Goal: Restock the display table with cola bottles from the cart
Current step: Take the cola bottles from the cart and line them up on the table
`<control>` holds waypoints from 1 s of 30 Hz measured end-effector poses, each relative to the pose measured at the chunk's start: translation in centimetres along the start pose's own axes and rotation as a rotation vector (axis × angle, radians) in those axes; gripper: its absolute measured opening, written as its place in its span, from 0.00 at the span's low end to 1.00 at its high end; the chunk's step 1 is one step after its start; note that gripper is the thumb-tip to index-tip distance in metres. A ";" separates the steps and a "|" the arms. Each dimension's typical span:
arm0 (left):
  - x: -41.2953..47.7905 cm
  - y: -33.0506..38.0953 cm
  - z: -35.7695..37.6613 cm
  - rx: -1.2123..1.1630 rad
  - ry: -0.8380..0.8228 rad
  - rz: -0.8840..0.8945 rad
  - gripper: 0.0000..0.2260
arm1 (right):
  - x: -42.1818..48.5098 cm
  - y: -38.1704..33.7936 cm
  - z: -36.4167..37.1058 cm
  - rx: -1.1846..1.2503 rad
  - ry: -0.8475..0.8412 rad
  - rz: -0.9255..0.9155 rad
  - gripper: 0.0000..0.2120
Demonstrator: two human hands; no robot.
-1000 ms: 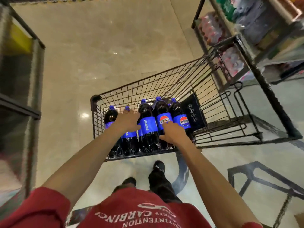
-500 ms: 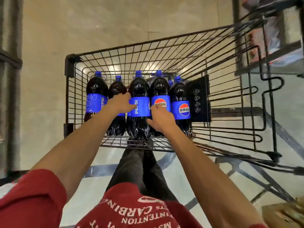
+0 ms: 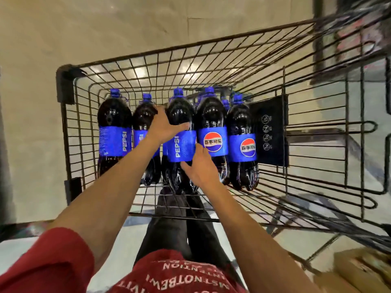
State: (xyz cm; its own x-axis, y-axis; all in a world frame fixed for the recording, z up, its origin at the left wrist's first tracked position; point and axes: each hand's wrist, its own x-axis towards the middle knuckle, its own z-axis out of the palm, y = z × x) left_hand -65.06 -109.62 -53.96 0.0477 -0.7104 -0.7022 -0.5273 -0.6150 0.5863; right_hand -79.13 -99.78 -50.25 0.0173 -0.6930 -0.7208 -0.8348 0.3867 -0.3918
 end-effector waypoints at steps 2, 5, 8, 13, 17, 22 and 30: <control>0.4 0.1 0.2 -0.046 -0.016 -0.012 0.46 | 0.4 0.0 0.4 0.033 -0.001 0.038 0.39; 0.7 0.5 0.6 -0.116 -0.043 -0.058 0.53 | 1.0 -0.2 0.4 0.059 0.004 0.086 0.40; 0.7 0.8 1.1 -0.152 0.003 -0.069 0.54 | 1.5 -0.6 0.6 0.077 0.019 0.113 0.42; 0.9 0.1 1.0 -0.229 0.027 -0.053 0.49 | 1.6 -0.6 1.0 0.244 0.017 0.143 0.42; 0.7 -1.1 0.3 -0.318 0.013 -0.054 0.49 | 1.9 0.1 1.4 0.460 -0.025 0.176 0.43; -0.2 -2.7 -0.6 -0.403 0.056 -0.053 0.45 | 2.6 0.5 2.0 0.594 -0.142 0.197 0.41; -2.9 -2.5 -2.2 -0.433 0.206 0.047 0.45 | 3.5 0.1 1.6 0.568 -0.225 0.119 0.52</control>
State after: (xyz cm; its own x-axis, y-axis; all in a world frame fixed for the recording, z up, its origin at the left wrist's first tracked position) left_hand -62.02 -106.80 -52.51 0.2224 -0.7672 -0.6017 -0.1337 -0.6353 0.7606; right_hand -78.27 -101.20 -53.72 0.1099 -0.5039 -0.8568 -0.4162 0.7594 -0.5000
